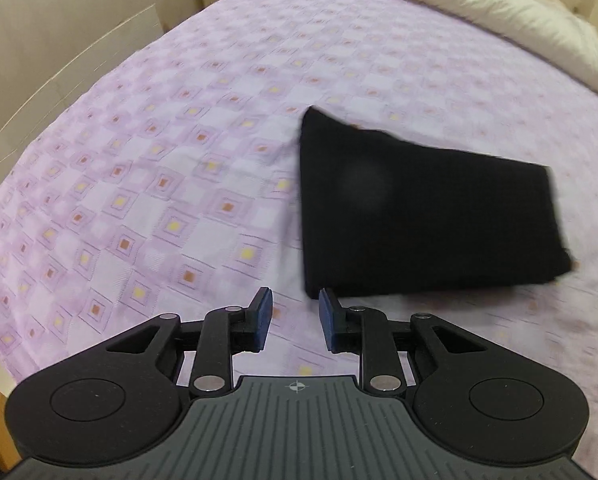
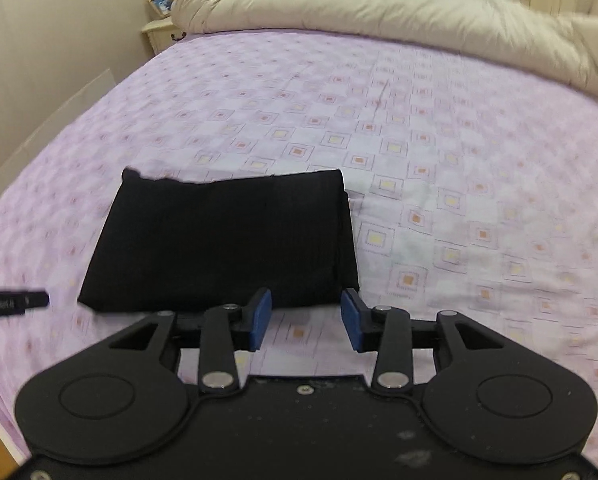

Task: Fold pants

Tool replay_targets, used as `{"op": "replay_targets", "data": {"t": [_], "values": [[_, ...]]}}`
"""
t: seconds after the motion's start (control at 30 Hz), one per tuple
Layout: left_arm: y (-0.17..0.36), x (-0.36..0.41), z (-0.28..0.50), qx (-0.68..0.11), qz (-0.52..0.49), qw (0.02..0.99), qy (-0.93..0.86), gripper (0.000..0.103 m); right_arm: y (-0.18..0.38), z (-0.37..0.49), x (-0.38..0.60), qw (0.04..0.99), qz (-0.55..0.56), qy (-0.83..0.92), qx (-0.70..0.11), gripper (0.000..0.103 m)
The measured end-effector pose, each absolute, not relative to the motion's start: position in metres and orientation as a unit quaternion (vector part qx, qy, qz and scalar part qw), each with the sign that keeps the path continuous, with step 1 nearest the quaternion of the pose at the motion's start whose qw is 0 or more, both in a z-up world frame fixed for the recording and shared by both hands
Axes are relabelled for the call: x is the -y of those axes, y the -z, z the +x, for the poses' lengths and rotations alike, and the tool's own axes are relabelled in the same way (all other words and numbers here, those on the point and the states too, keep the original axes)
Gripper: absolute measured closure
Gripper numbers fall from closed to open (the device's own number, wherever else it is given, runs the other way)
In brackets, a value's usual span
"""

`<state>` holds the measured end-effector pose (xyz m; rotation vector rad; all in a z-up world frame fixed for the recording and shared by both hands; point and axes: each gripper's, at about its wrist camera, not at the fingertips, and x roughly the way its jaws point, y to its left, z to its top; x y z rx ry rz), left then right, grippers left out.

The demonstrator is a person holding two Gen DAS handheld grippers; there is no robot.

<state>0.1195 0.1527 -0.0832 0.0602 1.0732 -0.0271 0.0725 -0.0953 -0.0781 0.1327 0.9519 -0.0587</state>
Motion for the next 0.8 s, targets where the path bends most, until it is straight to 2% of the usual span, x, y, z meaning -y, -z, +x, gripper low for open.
{"op": "replay_targets", "data": {"t": [0.27, 0.53, 0.8], "values": [[0.045, -0.126, 0.083, -0.494, -0.003, 0.867, 0.07, 0.078, 0.044, 0.042, 0.087, 0.887, 0.093, 0.023, -0.452, 0.059], [0.019, -0.108, 0.058, -0.478, 0.011, 0.878, 0.036, 0.077, 0.004, 0.013, 0.092, 0.895, 0.095, 0.002, -0.435, 0.057], [0.0, -0.101, 0.037, -0.46, 0.007, 0.888, 0.014, 0.077, -0.01, -0.006, 0.099, 0.903, 0.096, -0.009, -0.419, 0.055]]}}
